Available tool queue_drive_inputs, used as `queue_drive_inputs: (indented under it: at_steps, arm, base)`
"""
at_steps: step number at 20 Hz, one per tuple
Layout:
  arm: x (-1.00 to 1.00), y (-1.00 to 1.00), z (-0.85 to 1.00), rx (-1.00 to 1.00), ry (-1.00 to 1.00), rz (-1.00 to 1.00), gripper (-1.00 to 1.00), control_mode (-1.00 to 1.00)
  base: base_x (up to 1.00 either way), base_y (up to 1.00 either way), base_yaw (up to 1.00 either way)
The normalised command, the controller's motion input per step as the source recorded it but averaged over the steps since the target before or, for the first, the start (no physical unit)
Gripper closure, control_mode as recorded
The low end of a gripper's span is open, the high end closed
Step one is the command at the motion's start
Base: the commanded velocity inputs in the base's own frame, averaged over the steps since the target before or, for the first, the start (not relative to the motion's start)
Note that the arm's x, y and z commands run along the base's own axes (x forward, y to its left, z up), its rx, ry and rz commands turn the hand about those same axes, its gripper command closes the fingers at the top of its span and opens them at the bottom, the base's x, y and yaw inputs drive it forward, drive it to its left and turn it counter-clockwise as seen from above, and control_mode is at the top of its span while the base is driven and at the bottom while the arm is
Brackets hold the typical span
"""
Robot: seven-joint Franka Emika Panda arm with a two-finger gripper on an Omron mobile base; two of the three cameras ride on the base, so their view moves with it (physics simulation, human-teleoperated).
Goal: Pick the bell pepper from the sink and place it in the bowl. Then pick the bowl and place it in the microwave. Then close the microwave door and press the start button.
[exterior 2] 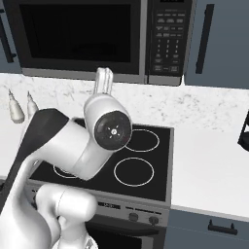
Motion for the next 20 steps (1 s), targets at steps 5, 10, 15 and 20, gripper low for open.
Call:
queue_drive_inputs:
  at_steps: [5, 10, 15, 20]
  arm:
    - [-0.24, -0.02, -0.21, 0.00, 0.05, -0.04, -1.00, -1.00]
    - [0.03, -0.06, -0.05, 0.00, 0.12, 0.00, -1.00, -1.00]
    - [0.00, -0.37, 0.00, 0.00, 0.11, 0.00, -1.00, -1.00]
    - [0.01, -0.43, 0.00, 0.00, 0.05, 0.00, -1.00, -1.00]
  base:
    - [0.00, 0.00, 0.00]
    - [0.00, 0.00, 0.00]
    - [0.00, 0.00, 0.00]
    - [0.00, 0.00, 0.00]
